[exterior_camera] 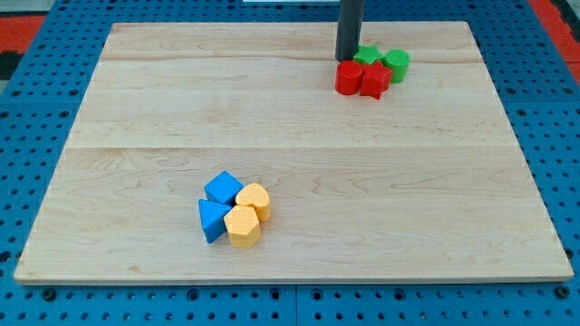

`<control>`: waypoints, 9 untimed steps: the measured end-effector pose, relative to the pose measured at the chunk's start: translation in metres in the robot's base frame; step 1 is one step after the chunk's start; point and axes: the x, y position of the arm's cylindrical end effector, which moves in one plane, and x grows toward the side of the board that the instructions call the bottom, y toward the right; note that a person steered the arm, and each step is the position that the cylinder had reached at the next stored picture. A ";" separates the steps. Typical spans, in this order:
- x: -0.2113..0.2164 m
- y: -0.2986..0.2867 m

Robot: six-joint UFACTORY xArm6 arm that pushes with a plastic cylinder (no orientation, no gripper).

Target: Move the red star along with red circle slightly towards left

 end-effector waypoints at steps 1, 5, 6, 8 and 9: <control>-0.020 0.014; -0.031 -0.017; -0.056 -0.016; -0.026 0.125; 0.035 0.177</control>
